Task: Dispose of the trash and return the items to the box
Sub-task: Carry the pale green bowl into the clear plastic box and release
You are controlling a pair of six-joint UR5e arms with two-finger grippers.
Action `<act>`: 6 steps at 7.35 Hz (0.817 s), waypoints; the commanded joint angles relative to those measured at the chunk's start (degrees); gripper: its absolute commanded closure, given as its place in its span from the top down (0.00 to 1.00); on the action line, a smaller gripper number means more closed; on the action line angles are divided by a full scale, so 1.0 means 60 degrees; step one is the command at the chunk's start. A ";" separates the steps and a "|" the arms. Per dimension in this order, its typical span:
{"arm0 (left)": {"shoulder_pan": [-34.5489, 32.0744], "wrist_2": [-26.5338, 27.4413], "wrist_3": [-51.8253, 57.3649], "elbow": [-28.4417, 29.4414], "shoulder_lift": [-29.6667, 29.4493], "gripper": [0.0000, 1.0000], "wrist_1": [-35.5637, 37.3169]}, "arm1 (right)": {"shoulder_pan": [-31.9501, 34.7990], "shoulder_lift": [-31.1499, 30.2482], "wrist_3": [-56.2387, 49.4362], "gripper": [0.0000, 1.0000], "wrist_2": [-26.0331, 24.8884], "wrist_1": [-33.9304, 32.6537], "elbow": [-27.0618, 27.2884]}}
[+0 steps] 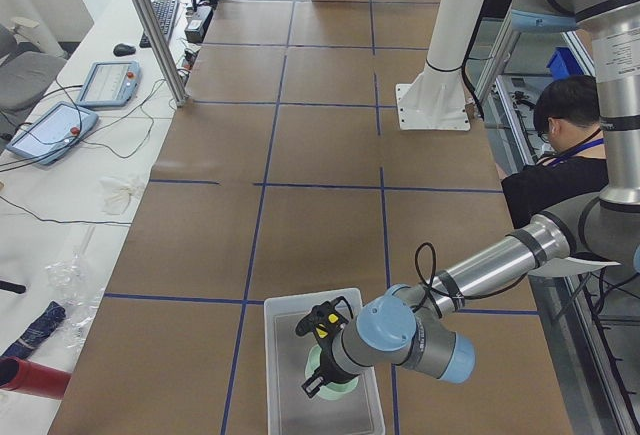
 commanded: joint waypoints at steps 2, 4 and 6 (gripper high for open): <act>0.0031 -0.0245 -0.0060 -0.0010 0.0000 1.00 -0.0093 | 0.0000 0.0000 0.0334 1.00 0.0004 0.0015 0.0014; 0.0045 -0.0246 -0.2185 -0.1072 -0.0015 1.00 -0.0051 | 0.0000 0.0015 0.1792 1.00 0.0004 0.0001 0.0377; 0.0408 -0.0246 -0.4444 -0.2230 -0.0058 1.00 0.0488 | -0.0232 -0.0029 0.4004 0.99 0.0033 -0.0044 0.1008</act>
